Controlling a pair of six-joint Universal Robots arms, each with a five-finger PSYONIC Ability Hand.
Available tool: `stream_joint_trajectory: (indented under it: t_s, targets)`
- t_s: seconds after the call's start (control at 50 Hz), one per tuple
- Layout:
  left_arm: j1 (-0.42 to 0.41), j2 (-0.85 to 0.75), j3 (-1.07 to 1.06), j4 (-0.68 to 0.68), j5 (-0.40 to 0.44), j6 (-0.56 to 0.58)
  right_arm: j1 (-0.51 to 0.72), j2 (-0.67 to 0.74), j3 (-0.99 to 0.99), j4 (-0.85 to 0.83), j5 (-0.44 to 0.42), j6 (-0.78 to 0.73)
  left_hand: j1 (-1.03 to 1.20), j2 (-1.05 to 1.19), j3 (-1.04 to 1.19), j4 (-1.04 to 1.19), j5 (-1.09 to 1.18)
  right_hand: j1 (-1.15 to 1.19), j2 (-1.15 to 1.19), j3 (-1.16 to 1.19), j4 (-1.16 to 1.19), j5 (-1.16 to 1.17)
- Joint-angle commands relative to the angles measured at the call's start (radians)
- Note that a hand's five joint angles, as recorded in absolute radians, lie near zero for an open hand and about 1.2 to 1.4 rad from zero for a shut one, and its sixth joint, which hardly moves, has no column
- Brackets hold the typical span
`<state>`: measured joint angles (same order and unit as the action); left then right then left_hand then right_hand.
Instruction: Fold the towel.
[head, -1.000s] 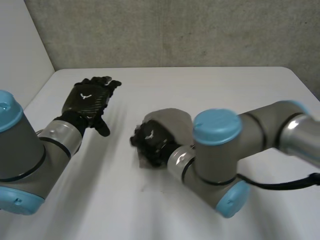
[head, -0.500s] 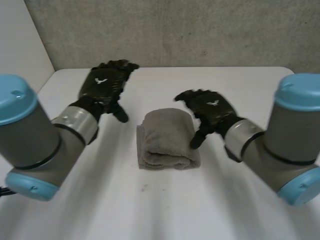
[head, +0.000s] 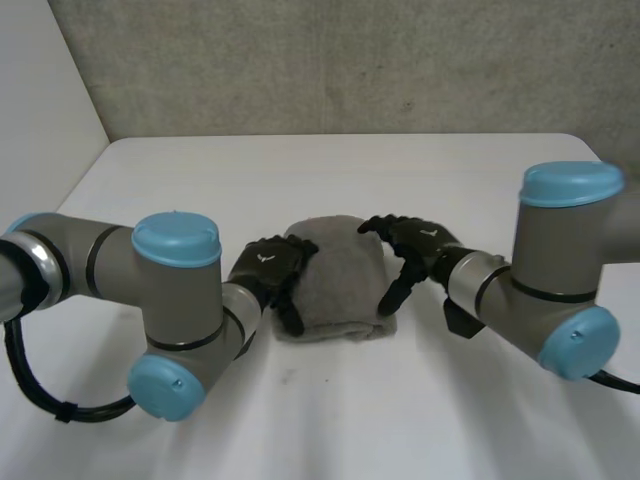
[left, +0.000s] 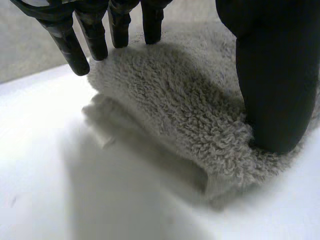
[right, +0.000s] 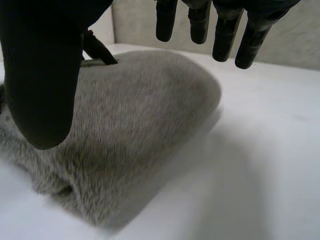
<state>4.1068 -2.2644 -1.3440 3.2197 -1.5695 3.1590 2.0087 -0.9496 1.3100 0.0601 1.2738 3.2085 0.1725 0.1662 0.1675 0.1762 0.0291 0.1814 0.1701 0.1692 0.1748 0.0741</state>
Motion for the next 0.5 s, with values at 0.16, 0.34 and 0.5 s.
stream_joint_trajectory:
  t_s: [0.16,0.34,0.5]
  targets:
    - [0.007,0.103,-0.113,0.006,-0.021,0.001,0.061,0.092,-0.094,0.021,0.036,-0.137,0.006,0.012,0.011,0.002,-0.025,-0.007,0.004,0.005,0.000,-0.074]
    - [0.010,0.323,-0.113,0.009,-0.021,0.001,0.044,-0.173,-0.080,0.010,0.052,-0.137,0.002,0.008,0.007,-0.002,-0.029,-0.007,0.004,0.005,0.000,-0.074]
    - [0.119,0.584,-0.055,0.002,-0.012,0.000,-0.037,-0.411,-0.087,0.009,0.176,-0.144,0.002,0.008,0.007,-0.002,-0.029,-0.007,0.004,0.005,0.000,-0.074]
